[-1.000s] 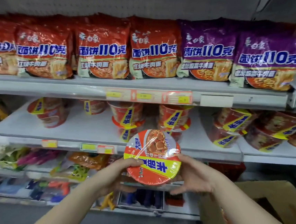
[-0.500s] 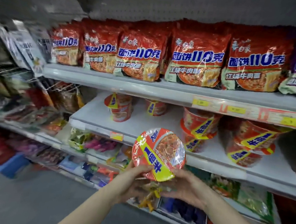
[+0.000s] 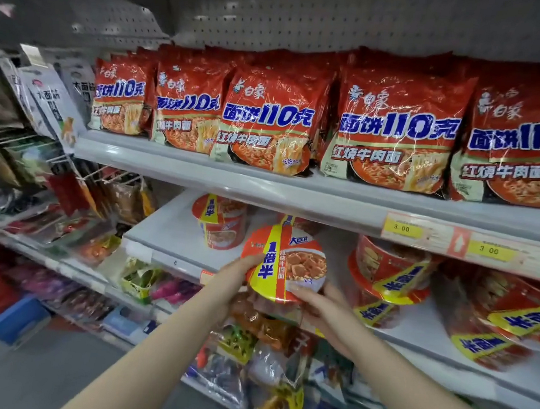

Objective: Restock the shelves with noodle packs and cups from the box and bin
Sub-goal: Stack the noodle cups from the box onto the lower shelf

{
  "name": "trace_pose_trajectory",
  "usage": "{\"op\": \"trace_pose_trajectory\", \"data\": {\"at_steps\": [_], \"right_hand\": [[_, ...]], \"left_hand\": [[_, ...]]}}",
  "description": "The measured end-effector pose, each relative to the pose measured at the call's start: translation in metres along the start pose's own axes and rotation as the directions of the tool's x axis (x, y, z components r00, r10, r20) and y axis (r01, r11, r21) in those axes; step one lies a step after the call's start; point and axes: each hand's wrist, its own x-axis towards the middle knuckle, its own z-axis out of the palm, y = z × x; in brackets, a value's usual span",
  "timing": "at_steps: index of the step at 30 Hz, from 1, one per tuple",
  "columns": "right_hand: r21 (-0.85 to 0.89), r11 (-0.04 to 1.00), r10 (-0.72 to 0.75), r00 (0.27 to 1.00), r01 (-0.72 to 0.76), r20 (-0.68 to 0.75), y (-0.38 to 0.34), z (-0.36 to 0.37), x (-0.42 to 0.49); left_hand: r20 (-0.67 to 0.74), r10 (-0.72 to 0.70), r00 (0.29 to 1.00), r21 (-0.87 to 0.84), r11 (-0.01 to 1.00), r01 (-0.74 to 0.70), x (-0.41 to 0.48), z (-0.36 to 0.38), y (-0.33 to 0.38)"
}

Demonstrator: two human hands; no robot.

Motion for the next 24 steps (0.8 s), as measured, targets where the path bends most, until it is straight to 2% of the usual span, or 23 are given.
{"op": "trace_pose_trajectory", "data": {"at_steps": [4,6,12,17,19,22,24], "right_hand": [[-0.034,0.999,-0.017,1.0,0.017,-0.008,-0.001,-0.011,0.037],[-0.081,0.997,-0.002,0.998,-0.003,-0.062,-0.004,-0.015,0.052],[-0.067,0.99,0.112,0.984,-0.122,-0.14,0.002,-0.029,0.077],[-0.084,0.992,0.071,0.961,-0.096,-0.268,0.009,-0.028,0.074],[-0.104,0.989,0.075,0.957,-0.108,-0.279,0.012,-0.025,0.069],[-0.148,0.982,0.073,0.952,-0.121,-0.297,0.02,-0.017,0.061],[-0.139,0.98,0.086,0.932,-0.143,-0.353,0.026,-0.009,0.054]], "left_hand": [[-0.037,0.029,0.999,0.015,0.999,-0.029,0.046,0.008,0.013],[-0.043,0.02,0.999,0.019,1.0,-0.02,0.067,0.011,0.014],[0.091,-0.012,0.996,0.063,0.998,0.006,0.103,0.023,0.01],[0.164,0.09,0.982,-0.018,0.996,-0.088,0.116,0.017,-0.009],[0.168,0.122,0.978,0.06,0.989,-0.134,0.119,0.017,-0.008],[0.241,0.145,0.96,0.291,0.932,-0.214,0.123,0.01,-0.002],[0.275,0.116,0.954,0.339,0.917,-0.209,0.125,0.006,0.008]]}}
